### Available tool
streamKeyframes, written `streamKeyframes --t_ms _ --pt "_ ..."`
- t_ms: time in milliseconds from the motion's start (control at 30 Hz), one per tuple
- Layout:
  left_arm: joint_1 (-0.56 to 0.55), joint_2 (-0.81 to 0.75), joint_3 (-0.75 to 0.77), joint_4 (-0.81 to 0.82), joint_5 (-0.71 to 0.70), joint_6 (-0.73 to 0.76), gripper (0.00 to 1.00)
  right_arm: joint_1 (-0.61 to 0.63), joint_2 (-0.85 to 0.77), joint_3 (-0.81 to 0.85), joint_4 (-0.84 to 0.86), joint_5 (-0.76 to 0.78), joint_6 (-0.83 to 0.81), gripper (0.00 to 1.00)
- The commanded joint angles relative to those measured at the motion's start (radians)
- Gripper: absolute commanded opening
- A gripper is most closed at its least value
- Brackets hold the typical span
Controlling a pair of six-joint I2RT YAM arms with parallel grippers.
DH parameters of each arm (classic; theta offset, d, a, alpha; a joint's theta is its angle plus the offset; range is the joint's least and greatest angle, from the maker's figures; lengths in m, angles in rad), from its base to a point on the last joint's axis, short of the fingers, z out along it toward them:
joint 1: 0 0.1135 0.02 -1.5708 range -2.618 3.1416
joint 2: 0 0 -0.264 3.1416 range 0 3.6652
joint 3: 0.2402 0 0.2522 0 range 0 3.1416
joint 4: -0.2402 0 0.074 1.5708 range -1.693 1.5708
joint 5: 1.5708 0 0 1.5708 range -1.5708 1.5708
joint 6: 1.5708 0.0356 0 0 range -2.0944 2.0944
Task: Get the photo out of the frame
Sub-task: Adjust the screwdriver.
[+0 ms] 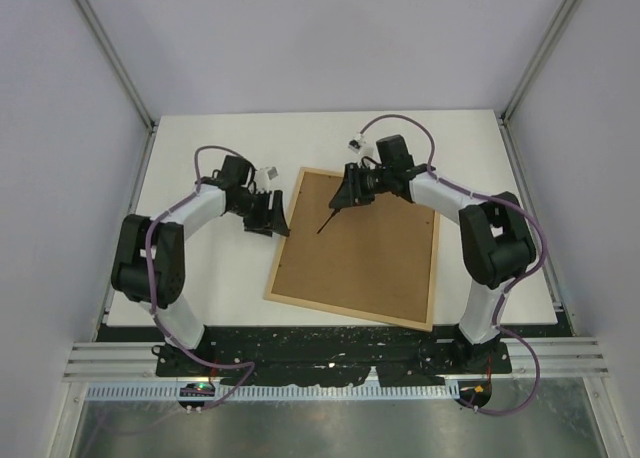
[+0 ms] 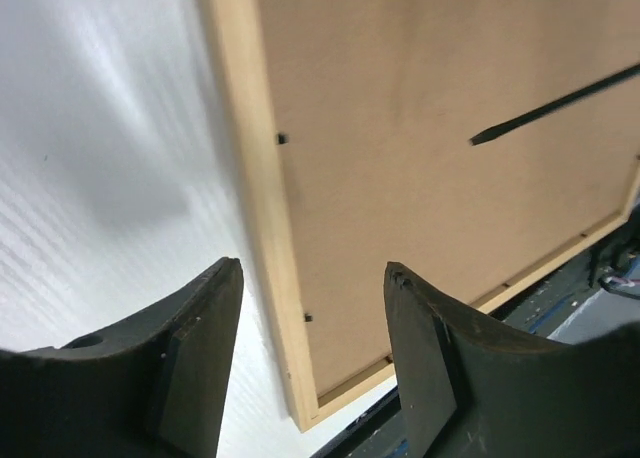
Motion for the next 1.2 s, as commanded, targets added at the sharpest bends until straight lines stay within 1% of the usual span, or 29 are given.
streamKeyframes --t_ms 0,67,100,200,333,500,633,667,800,900,1033,1167 --pt "0.0 -0.102 0.049 0.103 0.214 0.093 0.63 -0.066 -0.085 0.021 0.08 -0.248 0.115 0.08" --pt "-0.004 -0.079 0.088 0.112 0.36 0.097 0.64 -0.074 -0.097 0.009 0.115 -0.308 0.157 0.08" --pt "-0.009 -0.062 0.104 0.115 0.396 0.106 0.64 -0.074 -0.102 0.003 0.125 -0.346 0.172 0.08" --pt "-0.03 -0.015 0.152 0.12 0.485 0.126 0.65 -0.074 -0.121 -0.016 0.163 -0.409 0.234 0.08" --pt "-0.059 0.035 0.195 0.135 0.575 0.128 0.65 -0.074 -0.138 -0.033 0.203 -0.464 0.266 0.08" --pt "-0.089 0.055 0.198 0.182 0.722 0.085 0.65 -0.074 -0.157 -0.049 0.215 -0.475 0.266 0.08" --pt "-0.112 0.033 0.172 0.227 0.773 0.064 0.64 -0.074 -0.154 -0.056 0.211 -0.481 0.26 0.08" --pt "-0.112 0.029 0.163 0.251 0.767 0.044 0.64 -0.074 -0.151 -0.057 0.211 -0.484 0.258 0.08" --pt "-0.101 0.016 0.117 0.421 0.779 -0.119 0.64 -0.074 -0.148 -0.072 0.218 -0.504 0.254 0.08" --pt "-0.11 0.018 0.109 0.469 0.816 -0.157 0.62 -0.075 -0.149 -0.085 0.234 -0.507 0.249 0.08" --pt "-0.142 0.019 0.102 0.472 0.848 -0.159 0.56 -0.075 -0.155 -0.102 0.301 -0.523 0.294 0.08" --pt "-0.173 0.016 0.091 0.474 0.868 -0.161 0.46 -0.078 -0.152 -0.105 0.333 -0.518 0.31 0.08"
